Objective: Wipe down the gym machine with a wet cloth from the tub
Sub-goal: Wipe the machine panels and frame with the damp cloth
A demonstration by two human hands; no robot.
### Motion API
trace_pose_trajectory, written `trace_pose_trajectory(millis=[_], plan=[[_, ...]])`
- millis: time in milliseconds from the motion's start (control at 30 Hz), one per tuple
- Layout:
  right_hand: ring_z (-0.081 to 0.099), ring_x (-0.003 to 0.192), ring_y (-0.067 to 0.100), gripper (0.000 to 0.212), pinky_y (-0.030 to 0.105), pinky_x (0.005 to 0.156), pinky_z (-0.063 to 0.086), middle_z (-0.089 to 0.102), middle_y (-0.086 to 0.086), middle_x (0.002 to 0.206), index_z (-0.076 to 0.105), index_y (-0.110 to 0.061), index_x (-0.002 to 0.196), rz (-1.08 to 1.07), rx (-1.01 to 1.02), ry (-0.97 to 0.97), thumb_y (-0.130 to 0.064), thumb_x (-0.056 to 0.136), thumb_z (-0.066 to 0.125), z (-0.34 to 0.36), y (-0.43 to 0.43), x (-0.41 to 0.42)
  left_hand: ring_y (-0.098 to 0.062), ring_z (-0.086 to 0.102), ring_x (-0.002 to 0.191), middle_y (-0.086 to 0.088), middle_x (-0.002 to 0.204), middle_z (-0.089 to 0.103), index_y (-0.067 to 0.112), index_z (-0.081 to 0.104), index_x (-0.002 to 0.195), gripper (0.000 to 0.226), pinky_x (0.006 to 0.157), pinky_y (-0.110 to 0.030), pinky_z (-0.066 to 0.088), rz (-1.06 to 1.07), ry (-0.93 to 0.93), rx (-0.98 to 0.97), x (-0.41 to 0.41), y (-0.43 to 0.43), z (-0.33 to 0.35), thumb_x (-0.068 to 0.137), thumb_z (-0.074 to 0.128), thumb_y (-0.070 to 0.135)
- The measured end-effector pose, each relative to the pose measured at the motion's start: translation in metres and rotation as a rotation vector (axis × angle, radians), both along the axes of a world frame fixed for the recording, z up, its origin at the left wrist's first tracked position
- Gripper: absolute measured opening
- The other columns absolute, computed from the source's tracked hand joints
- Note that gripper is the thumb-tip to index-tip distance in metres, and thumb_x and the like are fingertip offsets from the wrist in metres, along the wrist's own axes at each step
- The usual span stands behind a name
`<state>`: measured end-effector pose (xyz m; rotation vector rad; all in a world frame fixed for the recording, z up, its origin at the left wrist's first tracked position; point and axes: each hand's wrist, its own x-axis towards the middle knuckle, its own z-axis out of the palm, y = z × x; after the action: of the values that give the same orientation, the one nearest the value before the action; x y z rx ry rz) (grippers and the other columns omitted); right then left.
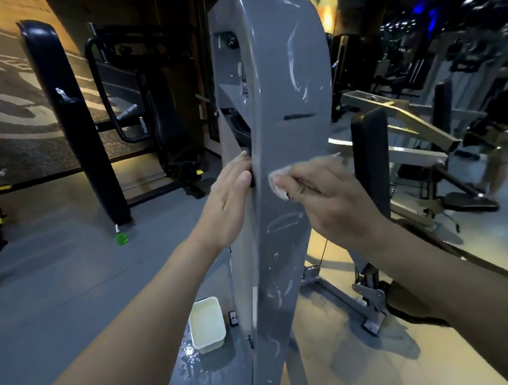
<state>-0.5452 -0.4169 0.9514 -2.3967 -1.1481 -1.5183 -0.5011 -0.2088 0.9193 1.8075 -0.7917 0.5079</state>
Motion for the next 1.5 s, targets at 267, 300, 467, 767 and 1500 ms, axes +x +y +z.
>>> trace_pose_trajectory(millis=[267,300,467,767,1500], plan=[[0.06,0.09,0.016,0.013,0.024,0.084,0.046,0.07,0.002,0.097,0.075,-0.008,0.108,-0.045,0.218,-0.038,-0.008,0.102,0.064,0.025,0.025,0.0,-0.015,0.033,0.149,0.013,0.145,0.052,0.014,0.059,0.138,0.045,0.123,-0.041,0.025,0.063,-0.019,-0.02,0.007,-0.008,-0.011,0.11,0.026,0.027],[0.061,0.089,0.013,0.012,0.029,0.081,0.05,0.07,-0.001,0.096,0.075,-0.012,0.104,-0.017,0.203,0.009,-0.009,0.103,0.064,0.012,0.023,-0.002,-0.014,0.034,0.149,0.015,0.144,0.051,0.014,0.059,0.137,0.046,0.123,-0.041,0.025,0.073,-0.017,-0.014,0.006,-0.008,-0.011,0.109,0.026,0.027],[0.068,0.089,0.035,0.021,0.047,0.074,0.055,0.073,0.011,0.108,0.074,-0.001,0.118,0.031,-0.129,0.004,-0.003,0.103,0.06,-0.019,-0.004,-0.001,-0.017,0.034,0.148,0.01,0.148,0.051,0.016,0.055,0.142,0.048,0.122,-0.048,0.026,0.115,0.025,-0.014,0.002,-0.011,-0.006,0.11,0.023,0.03],[0.065,0.089,0.031,0.02,0.041,0.077,0.045,0.072,0.007,0.105,0.075,-0.005,0.115,0.033,-0.018,-0.042,-0.002,0.099,0.062,-0.036,-0.003,0.002,-0.014,0.047,0.135,0.005,0.134,0.056,0.007,0.056,0.139,0.043,0.117,-0.037,0.035,0.21,0.105,-0.124,-0.012,-0.03,0.0,0.112,0.023,0.015],[0.055,0.089,0.03,0.031,0.042,0.072,0.049,0.069,0.011,0.108,0.071,-0.002,0.119,0.035,0.088,-0.043,0.01,0.097,0.053,-0.015,-0.02,0.006,-0.019,0.057,0.125,0.003,0.128,0.061,0.027,0.063,0.126,0.045,0.108,-0.056,0.045,0.251,0.262,-0.195,-0.022,-0.037,0.008,0.111,0.023,0.04]])
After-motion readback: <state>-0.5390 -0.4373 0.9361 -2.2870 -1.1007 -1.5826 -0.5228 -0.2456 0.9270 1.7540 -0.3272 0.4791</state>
